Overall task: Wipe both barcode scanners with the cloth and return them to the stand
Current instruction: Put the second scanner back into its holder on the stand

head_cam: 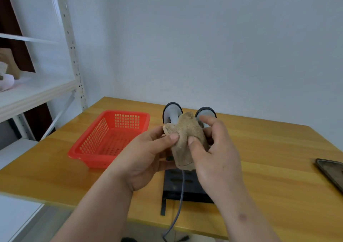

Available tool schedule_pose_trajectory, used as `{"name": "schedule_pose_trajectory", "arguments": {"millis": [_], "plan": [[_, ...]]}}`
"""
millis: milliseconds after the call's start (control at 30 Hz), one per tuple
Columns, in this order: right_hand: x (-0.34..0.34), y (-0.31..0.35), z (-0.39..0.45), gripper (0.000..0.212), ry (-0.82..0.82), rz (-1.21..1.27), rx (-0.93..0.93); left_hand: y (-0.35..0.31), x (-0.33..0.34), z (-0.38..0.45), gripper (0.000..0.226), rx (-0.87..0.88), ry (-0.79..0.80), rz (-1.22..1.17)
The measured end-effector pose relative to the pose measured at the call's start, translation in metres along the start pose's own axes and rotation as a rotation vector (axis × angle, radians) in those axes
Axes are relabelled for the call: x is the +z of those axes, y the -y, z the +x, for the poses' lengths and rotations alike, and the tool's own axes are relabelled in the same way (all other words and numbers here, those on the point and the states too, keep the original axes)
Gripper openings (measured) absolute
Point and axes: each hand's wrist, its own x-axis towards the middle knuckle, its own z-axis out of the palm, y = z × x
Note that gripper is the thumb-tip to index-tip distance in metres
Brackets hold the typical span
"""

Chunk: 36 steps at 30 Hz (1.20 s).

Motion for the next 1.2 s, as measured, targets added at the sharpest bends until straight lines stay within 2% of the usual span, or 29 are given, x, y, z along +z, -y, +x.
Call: {"name": "schedule_pose_trajectory", "arguments": {"millis": [100,267,367,500,667,833,1067,1200], "plan": [[0.006,0.001,-0.003,0.041,0.077,0.063,0.012,-0.005,-0.007,-0.003,0.031,0.021,-0.096,-0.053],[0.014,-0.003,-0.004,0.065,0.267,0.159,0.072,-0.011,-0.019,-0.007,0.030,0.022,-0.204,-0.175],[0.023,-0.003,-0.001,0.063,0.290,0.252,0.100,-0.010,-0.024,-0.009,0.031,0.048,-0.280,-0.175],[0.040,-0.002,0.003,0.056,0.262,0.266,0.089,-0.009,-0.034,-0.016,0.013,0.057,-0.301,0.035],[0.066,-0.006,0.010,0.052,0.262,0.150,0.027,-0.008,-0.060,-0.028,0.037,-0.007,-0.157,0.288],[0.093,-0.007,0.020,0.055,0.369,-0.024,-0.018,-0.009,-0.094,-0.019,0.031,0.060,-0.374,0.574],[0.136,-0.006,0.061,0.043,0.332,-0.166,-0.064,-0.029,-0.135,0.013,0.037,0.123,-0.455,0.836],[0.166,-0.014,0.083,0.046,0.363,-0.289,-0.031,-0.031,-0.153,0.036,0.036,0.049,-0.482,1.023]]}}
